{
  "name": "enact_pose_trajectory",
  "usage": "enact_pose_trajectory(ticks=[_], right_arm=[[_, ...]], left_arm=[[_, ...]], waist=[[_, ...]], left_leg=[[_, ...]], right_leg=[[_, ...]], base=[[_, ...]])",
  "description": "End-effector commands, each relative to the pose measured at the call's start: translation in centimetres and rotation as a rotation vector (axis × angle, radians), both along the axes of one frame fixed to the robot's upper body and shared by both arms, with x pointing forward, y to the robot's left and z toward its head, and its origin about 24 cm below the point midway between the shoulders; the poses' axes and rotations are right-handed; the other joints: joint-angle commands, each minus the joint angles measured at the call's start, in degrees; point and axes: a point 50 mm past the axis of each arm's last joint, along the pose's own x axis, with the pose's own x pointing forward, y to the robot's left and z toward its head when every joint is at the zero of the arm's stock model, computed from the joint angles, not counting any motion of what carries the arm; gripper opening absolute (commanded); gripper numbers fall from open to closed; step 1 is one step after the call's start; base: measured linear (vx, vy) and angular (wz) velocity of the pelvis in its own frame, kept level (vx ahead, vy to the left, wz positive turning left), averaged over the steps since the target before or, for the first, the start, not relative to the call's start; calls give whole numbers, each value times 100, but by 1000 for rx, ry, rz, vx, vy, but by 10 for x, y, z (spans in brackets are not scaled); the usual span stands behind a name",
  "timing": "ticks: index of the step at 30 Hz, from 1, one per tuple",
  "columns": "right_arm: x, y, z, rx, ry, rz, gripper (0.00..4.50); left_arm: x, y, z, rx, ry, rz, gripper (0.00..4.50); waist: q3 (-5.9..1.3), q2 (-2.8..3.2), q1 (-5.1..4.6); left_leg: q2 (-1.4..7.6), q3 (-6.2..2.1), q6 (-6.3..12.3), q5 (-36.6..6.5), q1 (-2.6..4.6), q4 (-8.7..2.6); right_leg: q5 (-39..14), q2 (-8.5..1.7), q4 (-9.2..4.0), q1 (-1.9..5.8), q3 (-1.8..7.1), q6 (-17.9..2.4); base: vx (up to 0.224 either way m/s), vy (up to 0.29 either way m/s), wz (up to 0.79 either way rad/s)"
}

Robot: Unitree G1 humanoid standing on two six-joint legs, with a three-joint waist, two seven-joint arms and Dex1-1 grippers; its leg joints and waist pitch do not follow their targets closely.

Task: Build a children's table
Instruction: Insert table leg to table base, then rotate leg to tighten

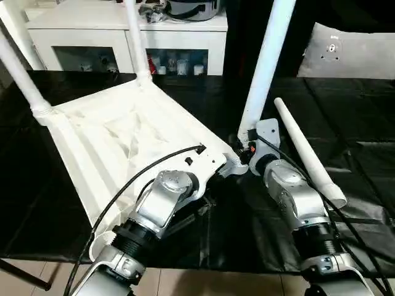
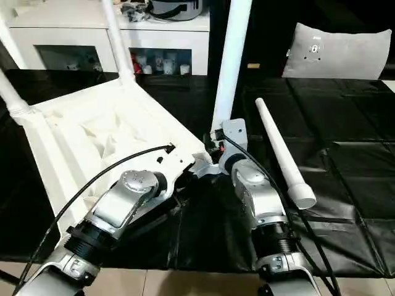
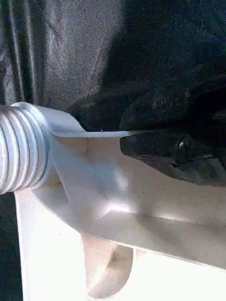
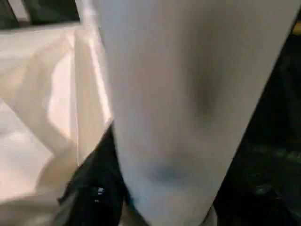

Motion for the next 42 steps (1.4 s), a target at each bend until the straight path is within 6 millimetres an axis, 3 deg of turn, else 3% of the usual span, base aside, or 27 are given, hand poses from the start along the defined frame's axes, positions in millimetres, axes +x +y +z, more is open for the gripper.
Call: enact_pose_trajectory(ticks=[1, 3, 6, 8, 10, 19, 20, 21, 25, 29, 33, 37, 42], right_arm=[[-23, -5, -54, -30, 255, -5, 277], [-23, -5, -53, -26, 244, 9, 293], [-24, -6, -51, -19, 228, 27, 314], [-24, -8, -49, -14, 217, 45, 347], [-26, -10, -46, -7, 197, 70, 354], [-35, -26, -30, 23, 143, 171, 433], [-38, -32, -24, 16, 123, 203, 441], [-39, -37, -20, 7, 102, 223, 446], [-40, -51, -2, 14, 12, 301, 448], [-43, -60, 9, -24, -36, 422, 448], [-46, -67, 19, -96, -40, 598, 448], [-45, -66, 20, -127, -42, 649, 448], [-46, -59, 17, -161, -20, 833, 448]], left_arm=[[-2, 0, 1, 2, -20, -38, 0], [-1, 3, 1, 7, -22, -43, 0], [1, 10, 1, 14, -17, -32, 0], [3, 15, 0, 22, -18, -30, 0], [6, 21, 0, 33, -25, -31, 0], [13, 42, -4, 107, -33, -61, 0], [12, 46, -5, 115, -25, -83, 0], [12, 48, -6, 125, -21, -106, 0], [8, 56, -10, 156, 8, -202, 0], [6, 62, -11, 179, 27, -282, 0], [-3, 67, -10, 210, 25, -475, 0], [-8, 67, -11, 218, 37, -558, 0], [-16, 64, -12, 251, 49, -690, 0]], waist=[[-150, 12, 23], [-170, 23, 34], [-178, 11, 54], [-196, -6, 84], [-204, 16, 101], [-191, 17, 96], [-196, 36, 111], [-235, 37, 130], [-273, 31, 130], [-266, 38, 147], [-258, 35, 210], [-265, 43, 233], [-288, 34, 388]], left_leg=[[437, -226, -74, -1935, 11, -475], [438, -213, -29, -1620, -24, -472], [430, -182, 62, -1453, -6, -434], [426, -176, 147, -1144, -36, -419], [430, -165, 215, -1015, -40, -401], [436, -174, 201, -1119, -45, -419], [439, -168, 234, -1045, -38, -399], [452, -169, 272, -778, -44, -367], [439, -159, 460, -368, -76, -300], [454, -152, 592, -479, -58, -286], [467, -147, 574, -578, -41, -287], [479, -141, 557, -519, -31, -279], [500, -121, 572, -448, -9, -241]], right_leg=[[-1993, -590, -528, 76, 291, -880], [-1384, -575, -465, 120, 282, -971], [-1247, -587, -460, 135, 282, -1105], [-962, -594, -423, 181, 273, -1158], [-845, -605, -419, 182, 258, -1193], [-1285, -599, -451, 207, 207, -1057], [-1176, -594, -449, 207, 206, -1053], [-668, -602, -378, 233, 204, -1123], [384, -597, -265, 267, 172, -1367], [370, -608, -267, 268, 156, -1475], [119, -608, -270, 266, 158, -1497], [183, -598, -239, 253, 148, -1518], [322, -605, -185, 230, 143, -1594]], base=[[0, 0, 0], [0, 0, 0], [0, 0, 0], [0, 0, 0], [0, 0, 0], [0, 0, 0], [0, 0, 0], [0, 0, 0], [0, 0, 0], [0, 0, 0], [0, 0, 0], [0, 0, 0], [0, 0, 0]])
